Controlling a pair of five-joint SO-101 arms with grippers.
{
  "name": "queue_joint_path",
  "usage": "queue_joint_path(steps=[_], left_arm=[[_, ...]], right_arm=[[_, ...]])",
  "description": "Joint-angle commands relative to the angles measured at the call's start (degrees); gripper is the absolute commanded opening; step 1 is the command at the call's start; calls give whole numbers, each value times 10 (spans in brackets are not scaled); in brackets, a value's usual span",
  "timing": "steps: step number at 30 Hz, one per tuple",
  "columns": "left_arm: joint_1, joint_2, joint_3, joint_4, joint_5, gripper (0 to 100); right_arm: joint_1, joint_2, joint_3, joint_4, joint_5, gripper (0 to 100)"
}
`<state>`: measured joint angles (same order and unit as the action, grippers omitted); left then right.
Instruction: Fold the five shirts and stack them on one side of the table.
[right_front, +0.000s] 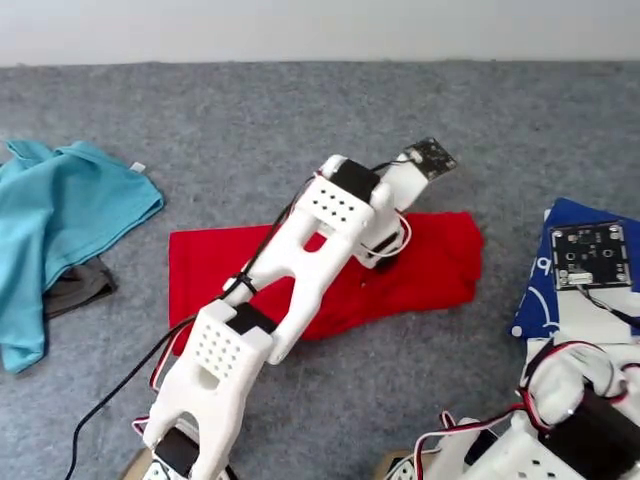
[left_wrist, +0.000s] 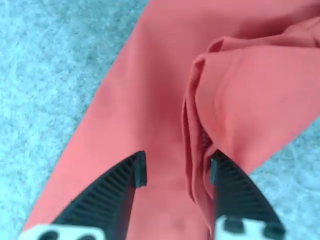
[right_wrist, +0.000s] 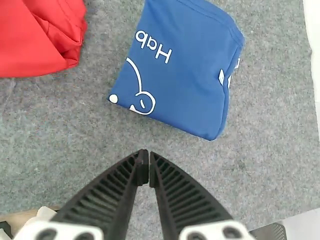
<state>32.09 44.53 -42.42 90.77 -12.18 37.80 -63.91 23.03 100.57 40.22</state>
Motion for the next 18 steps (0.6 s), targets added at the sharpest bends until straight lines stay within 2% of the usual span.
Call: queue_joint_path(steps=[1,13,18], left_arm=[[-4,-23,-26,7,-5,212],[-5,-148,-21,61,-5,210],[-5,-108,-23,41,-6,210]], right_arm=[[6,-3,-1,22,0,15],[7,-5,-1,23,0,15],[7,-5,-1,23,0,15]])
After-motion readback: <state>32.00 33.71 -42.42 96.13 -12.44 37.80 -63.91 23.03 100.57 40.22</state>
